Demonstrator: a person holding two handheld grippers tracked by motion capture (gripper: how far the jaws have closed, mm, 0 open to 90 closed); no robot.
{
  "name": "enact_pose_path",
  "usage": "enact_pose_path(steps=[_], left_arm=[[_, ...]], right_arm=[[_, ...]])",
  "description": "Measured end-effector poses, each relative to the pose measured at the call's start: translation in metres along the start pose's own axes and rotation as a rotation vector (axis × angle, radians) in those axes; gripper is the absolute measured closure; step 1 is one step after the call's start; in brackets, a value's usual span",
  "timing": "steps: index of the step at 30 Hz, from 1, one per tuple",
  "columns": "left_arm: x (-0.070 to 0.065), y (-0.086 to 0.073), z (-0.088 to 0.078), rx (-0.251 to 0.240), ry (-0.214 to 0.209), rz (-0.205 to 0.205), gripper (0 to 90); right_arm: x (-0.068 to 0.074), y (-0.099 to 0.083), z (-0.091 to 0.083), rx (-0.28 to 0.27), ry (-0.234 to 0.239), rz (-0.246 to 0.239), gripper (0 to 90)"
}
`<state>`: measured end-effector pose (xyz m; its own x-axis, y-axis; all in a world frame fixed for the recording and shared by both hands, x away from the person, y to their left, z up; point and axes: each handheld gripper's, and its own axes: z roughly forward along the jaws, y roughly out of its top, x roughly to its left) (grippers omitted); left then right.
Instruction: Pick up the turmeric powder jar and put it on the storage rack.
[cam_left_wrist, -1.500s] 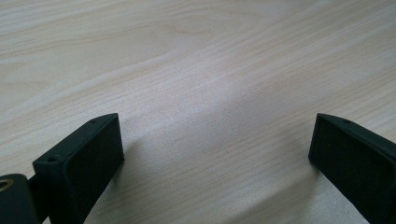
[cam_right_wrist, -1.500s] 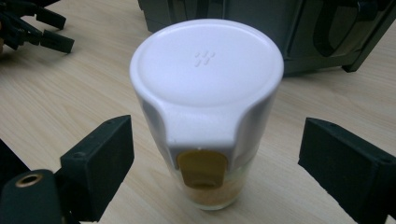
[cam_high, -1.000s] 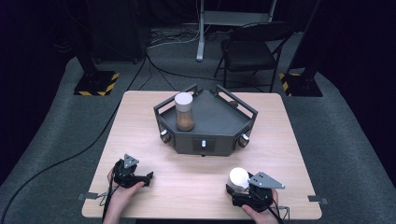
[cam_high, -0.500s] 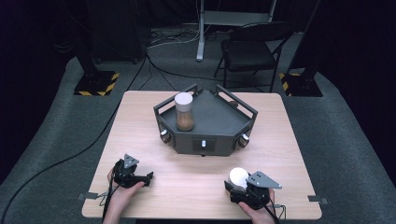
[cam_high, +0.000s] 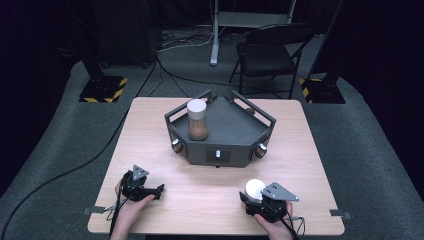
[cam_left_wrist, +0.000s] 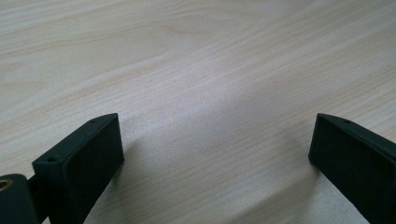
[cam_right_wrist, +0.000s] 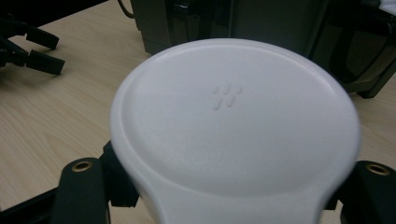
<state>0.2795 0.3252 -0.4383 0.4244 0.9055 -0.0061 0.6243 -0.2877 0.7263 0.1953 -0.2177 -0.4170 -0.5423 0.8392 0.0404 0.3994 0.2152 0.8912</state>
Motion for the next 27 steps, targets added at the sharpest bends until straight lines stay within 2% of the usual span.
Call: enact_pose_path(steps=[10, 27], left_arm=[[0.0, 0.0, 0.0, -0.001, -0.001, 0.001, 2.8], [0.0, 0.0, 0.0, -0.003, -0.001, -0.002, 2.8]], right_arm=[[-0.003, 0.016, -0.002, 0.008, -0.009, -0.002, 29.2], [-0.021, 0.054, -0.013, -0.008, -0.03, 0.004, 29.3]])
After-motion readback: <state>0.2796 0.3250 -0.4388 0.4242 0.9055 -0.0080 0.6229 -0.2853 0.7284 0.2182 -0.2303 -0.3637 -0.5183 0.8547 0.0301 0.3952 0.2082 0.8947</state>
